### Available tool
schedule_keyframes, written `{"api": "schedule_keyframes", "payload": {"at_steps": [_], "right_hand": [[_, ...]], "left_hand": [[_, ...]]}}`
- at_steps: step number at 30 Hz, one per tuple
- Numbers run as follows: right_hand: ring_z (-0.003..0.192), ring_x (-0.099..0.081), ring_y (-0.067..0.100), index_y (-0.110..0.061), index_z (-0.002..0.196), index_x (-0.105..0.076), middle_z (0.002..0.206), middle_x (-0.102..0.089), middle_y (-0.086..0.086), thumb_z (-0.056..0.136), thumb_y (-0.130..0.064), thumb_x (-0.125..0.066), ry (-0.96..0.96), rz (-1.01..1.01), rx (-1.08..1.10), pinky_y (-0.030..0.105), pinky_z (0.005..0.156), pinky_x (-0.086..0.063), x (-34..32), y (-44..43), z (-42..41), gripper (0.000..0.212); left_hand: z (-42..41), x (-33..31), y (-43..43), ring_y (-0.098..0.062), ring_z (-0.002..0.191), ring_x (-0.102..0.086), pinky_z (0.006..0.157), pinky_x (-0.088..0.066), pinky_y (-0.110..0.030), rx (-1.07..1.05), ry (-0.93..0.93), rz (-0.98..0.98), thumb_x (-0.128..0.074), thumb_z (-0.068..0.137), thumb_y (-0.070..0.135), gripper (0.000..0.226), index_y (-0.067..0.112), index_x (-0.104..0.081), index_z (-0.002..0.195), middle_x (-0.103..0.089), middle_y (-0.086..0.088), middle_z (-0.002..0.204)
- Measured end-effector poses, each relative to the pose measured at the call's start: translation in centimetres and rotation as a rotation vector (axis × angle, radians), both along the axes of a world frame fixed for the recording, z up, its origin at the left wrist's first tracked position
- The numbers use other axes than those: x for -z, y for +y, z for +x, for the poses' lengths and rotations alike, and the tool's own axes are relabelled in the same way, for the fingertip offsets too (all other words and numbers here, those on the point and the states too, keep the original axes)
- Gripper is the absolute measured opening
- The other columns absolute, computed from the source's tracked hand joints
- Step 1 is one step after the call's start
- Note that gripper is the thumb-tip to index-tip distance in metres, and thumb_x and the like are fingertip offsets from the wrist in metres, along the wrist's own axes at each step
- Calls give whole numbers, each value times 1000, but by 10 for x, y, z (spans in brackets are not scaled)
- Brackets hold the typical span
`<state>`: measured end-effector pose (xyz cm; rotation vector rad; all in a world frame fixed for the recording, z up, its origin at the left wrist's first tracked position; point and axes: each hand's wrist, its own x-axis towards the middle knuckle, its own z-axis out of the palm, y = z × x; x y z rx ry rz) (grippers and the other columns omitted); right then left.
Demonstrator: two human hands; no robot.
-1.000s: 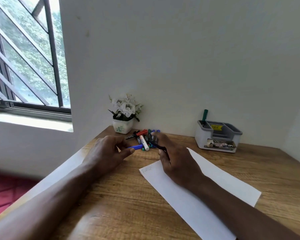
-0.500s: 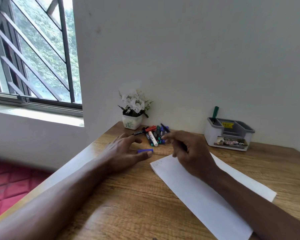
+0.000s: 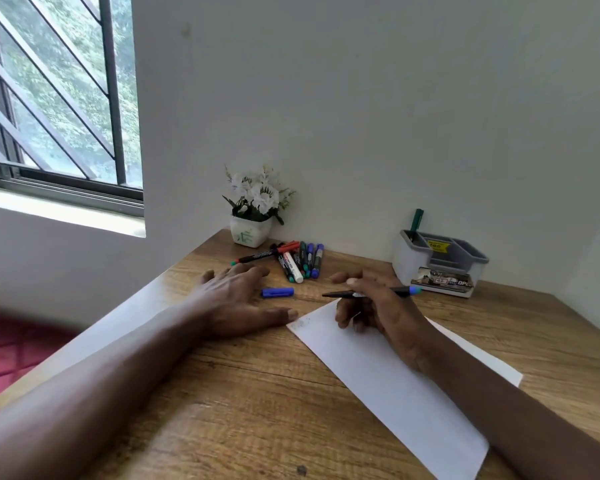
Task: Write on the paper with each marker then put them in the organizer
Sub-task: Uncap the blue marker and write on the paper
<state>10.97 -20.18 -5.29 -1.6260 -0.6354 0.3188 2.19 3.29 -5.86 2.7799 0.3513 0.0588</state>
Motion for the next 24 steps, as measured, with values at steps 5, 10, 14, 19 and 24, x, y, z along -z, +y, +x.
{"api": "schedule_keyframes", "payload": {"at_steps": [5,10,14,19,24], "right_hand": [[77,-67,21,-10,98,-77,81,-76,10,103,-23,-56,-131,-107,-6,30,70,-51,5,4,-7,25],[77,-70,21,-8,103,-75,84,-77,14,99,-10,-60,-118,-128,-7,31,73,-58,4,5,-3,15],[75,-71,19,-8,99,-75,83,-78,12,92,-9,-70,-83,-192,-25,28,71,-58,0,6,-2,9],[70,-68,16,-9,91,-77,81,-77,13,83,-4,-76,-171,-292,-27,28,66,-56,-3,10,-2,9],[51,-59,9,-13,71,-67,55,-66,0,83,-10,-75,-301,-239,102,25,56,-48,8,16,-4,15]], "left_hand": [[2,1,3,-21,151,-27,124,-12,-55,8,-1,0,-41,66,98,110,37,-27,157,-22,3,167],[2,-1,1,-23,153,-23,125,-9,-55,16,22,-6,-51,64,94,112,39,-23,157,-20,2,168],[2,-3,0,-22,153,-21,125,-7,-55,17,33,-12,-51,63,94,112,40,-22,157,-20,2,168],[0,-3,0,-21,153,-22,125,-6,-56,25,32,-20,-49,59,95,115,40,-24,157,-20,3,168],[0,-4,0,-21,153,-22,125,-7,-56,25,44,-28,-47,57,95,115,40,-27,156,-21,3,168]]}}
